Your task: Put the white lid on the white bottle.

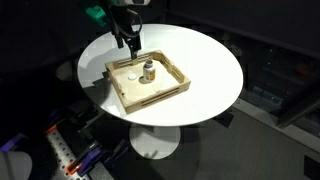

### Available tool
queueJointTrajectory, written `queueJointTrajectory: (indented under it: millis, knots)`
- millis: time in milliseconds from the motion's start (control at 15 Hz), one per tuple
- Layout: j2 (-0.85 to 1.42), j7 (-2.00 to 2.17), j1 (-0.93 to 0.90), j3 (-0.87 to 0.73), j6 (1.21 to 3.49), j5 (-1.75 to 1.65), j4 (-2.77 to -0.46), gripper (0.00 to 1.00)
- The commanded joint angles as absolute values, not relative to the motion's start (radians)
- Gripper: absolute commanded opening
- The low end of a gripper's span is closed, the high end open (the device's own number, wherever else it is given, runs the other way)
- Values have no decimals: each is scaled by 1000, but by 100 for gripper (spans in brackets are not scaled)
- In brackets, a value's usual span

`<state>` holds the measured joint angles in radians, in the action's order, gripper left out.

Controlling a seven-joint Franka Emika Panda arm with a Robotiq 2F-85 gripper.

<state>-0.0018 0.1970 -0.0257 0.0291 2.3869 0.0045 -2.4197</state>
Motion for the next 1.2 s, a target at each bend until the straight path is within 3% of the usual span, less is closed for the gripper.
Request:
queueJointTrajectory:
  millis: [0, 1133]
  knots:
    - [85, 226, -30, 29, 2451, -16, -2390, 100]
    - [409, 286, -130, -27, 2662, -43, -2283, 100]
